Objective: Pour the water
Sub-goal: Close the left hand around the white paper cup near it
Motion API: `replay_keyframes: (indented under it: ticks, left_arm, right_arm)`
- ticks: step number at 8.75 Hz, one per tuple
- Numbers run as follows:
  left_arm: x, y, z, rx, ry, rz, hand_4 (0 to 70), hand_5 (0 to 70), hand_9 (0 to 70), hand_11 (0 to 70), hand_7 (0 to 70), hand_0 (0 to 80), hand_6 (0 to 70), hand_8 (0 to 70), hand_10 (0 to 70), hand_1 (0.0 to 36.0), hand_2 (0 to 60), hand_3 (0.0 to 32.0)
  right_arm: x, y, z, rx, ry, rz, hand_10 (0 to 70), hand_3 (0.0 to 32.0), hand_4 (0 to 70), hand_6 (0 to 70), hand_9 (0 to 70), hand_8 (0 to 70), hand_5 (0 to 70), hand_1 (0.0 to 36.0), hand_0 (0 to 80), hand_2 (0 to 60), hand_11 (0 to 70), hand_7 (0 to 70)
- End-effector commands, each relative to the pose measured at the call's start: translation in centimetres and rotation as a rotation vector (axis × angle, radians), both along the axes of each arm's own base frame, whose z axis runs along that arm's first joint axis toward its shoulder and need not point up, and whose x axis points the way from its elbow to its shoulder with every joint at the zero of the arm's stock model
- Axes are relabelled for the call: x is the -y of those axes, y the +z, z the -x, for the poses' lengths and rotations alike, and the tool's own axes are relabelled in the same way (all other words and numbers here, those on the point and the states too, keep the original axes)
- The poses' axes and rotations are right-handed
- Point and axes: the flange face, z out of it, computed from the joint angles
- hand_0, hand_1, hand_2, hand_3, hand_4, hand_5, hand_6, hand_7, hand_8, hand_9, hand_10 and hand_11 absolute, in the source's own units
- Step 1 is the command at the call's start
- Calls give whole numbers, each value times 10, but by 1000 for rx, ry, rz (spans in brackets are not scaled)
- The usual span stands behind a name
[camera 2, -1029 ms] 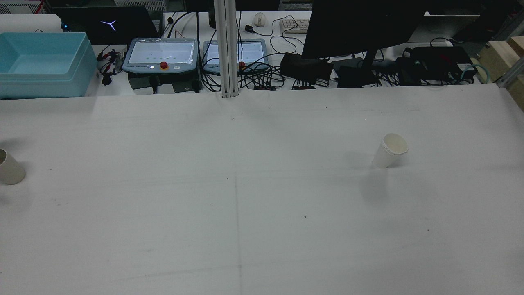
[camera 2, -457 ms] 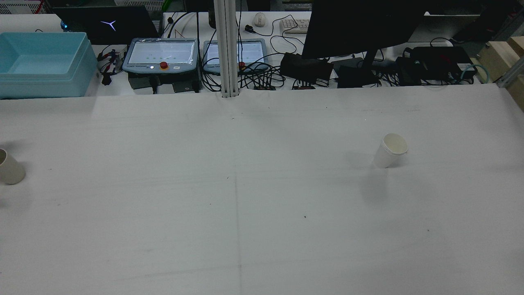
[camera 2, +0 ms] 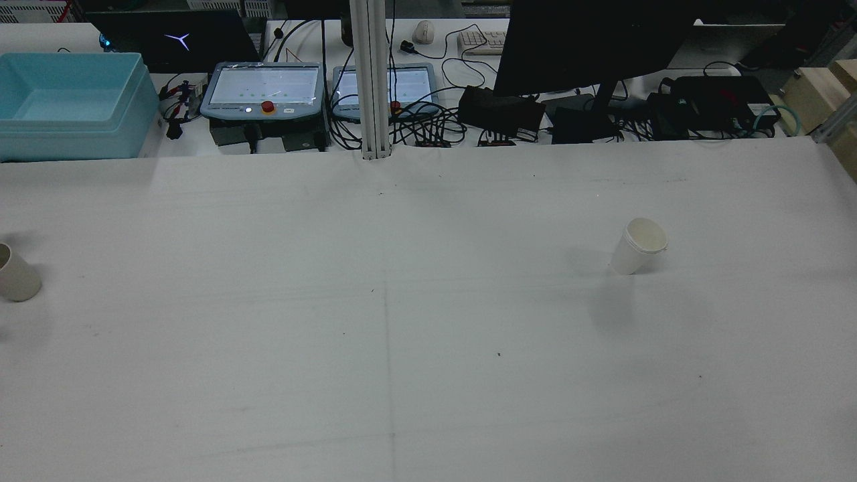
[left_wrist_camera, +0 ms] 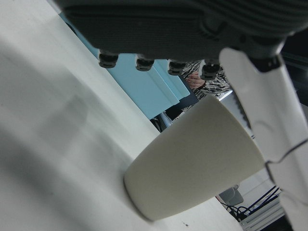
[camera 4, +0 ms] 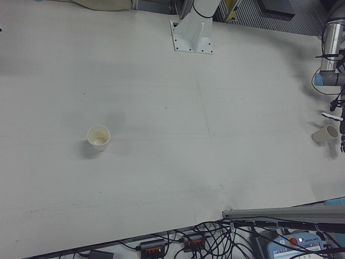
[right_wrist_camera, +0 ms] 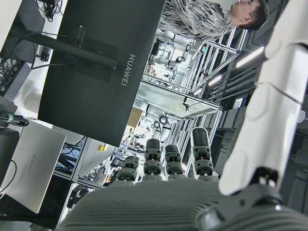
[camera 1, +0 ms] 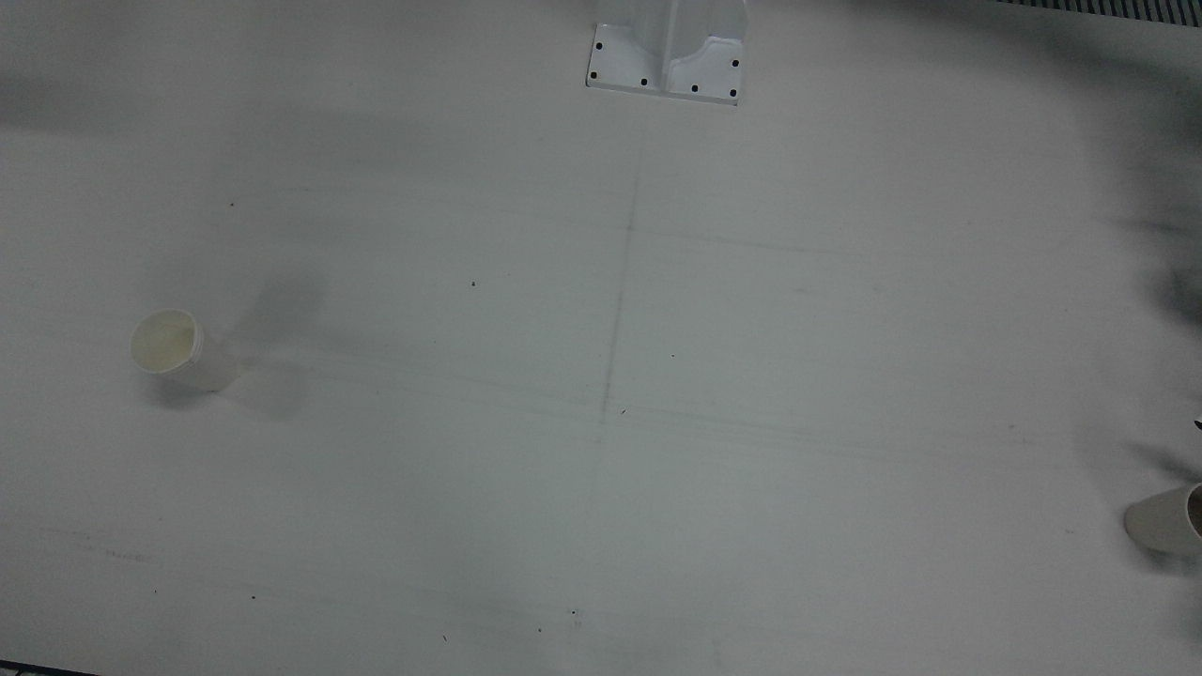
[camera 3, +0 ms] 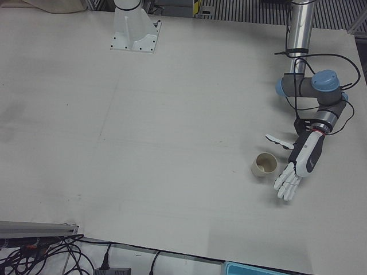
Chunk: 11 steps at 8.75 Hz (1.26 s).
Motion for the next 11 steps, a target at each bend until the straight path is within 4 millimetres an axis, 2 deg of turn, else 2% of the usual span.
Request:
replay_keyframes:
  ticks: [1, 2, 3, 5, 9, 11]
  left_arm:
    - [-2, 2, -7, 1, -2, 7, 104, 0, 34, 36, 46, 477, 15, 20, 16, 79, 0, 156]
    - [-2, 2, -7, 2, -3, 10, 109, 0, 34, 36, 48, 476, 18, 18, 15, 81, 0, 144]
    - [9, -5, -13, 4, -2, 14, 113, 0, 34, 36, 51, 477, 20, 18, 16, 81, 0, 136]
    - [24, -5, -23, 7, 1, 21, 112, 0, 32, 36, 54, 477, 22, 16, 15, 83, 0, 138]
    - [23, -3, -22, 9, 1, 25, 111, 0, 32, 34, 53, 476, 20, 15, 14, 84, 0, 144]
    - [23, -3, -22, 9, 1, 25, 114, 0, 31, 35, 50, 475, 19, 15, 14, 83, 0, 130]
  right_arm:
    - [0, 0, 0, 3, 0, -1, 53, 0, 53, 72, 175, 102, 304, 172, 528, 16, 96, 159]
    - [0, -1, -1, 3, 0, -2, 52, 0, 52, 72, 174, 101, 303, 172, 527, 18, 96, 160]
    - [0, -1, -1, 3, 0, -2, 53, 0, 52, 71, 174, 102, 304, 172, 526, 16, 96, 158]
    - [0, -3, -1, 8, 1, -7, 52, 0, 52, 71, 173, 101, 302, 172, 529, 13, 96, 158]
    - [0, -3, -1, 9, 1, -7, 51, 0, 50, 69, 172, 100, 300, 172, 528, 10, 95, 156]
    - [0, -2, -1, 9, 2, -5, 52, 0, 50, 69, 172, 100, 298, 172, 528, 10, 96, 155]
